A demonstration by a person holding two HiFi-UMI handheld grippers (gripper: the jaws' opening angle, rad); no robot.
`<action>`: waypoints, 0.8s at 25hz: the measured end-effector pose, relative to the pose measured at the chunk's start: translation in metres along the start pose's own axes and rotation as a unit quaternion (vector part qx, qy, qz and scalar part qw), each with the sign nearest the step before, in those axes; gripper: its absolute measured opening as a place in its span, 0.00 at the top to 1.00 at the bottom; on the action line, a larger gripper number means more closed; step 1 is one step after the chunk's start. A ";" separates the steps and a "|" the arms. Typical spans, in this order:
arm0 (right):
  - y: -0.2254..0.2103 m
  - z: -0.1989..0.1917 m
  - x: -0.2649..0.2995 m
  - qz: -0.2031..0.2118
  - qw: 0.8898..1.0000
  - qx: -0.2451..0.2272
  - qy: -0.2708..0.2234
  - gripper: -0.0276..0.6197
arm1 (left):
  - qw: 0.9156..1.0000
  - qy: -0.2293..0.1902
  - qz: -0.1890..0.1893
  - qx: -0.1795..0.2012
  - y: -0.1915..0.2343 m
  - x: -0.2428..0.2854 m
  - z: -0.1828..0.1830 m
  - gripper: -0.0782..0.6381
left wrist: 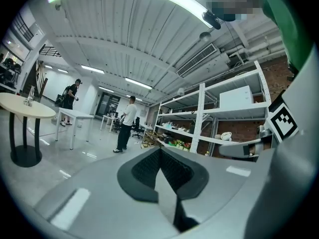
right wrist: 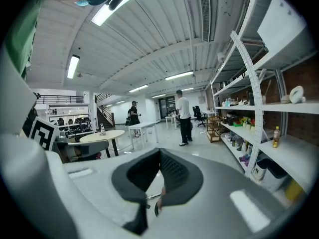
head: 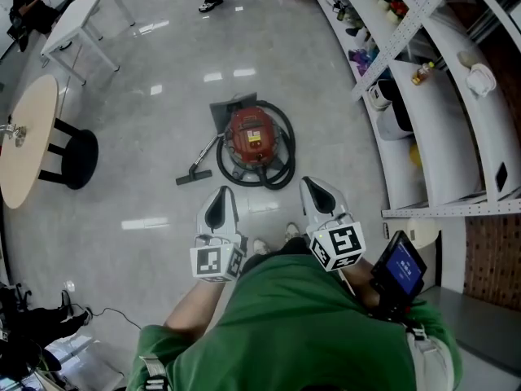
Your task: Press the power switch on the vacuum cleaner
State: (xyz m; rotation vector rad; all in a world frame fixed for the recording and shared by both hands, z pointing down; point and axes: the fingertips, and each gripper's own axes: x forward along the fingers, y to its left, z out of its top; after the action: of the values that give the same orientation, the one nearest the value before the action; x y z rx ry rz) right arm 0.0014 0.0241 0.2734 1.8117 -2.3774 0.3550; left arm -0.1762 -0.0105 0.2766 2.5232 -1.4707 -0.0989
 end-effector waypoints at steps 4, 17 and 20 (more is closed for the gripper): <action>-0.006 0.000 -0.011 0.005 1.000 0.004 0.003 0.95 | 1.000 0.001 0.001 0.003 -0.013 0.002 0.006 0.88; -0.025 -0.001 -0.039 0.017 1.000 0.014 -0.017 0.95 | 1.000 -0.004 0.001 0.013 -0.055 -0.001 0.004 0.88; -0.026 0.002 -0.045 0.021 0.999 0.014 -0.020 0.95 | 1.000 -0.004 0.000 0.013 -0.064 -0.003 0.005 0.88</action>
State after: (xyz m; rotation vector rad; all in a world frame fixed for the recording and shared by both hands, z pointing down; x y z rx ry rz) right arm 0.0384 0.0589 0.2637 1.7998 -2.4518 0.3611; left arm -0.1244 0.0221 0.2576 2.5461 -1.4833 -0.0913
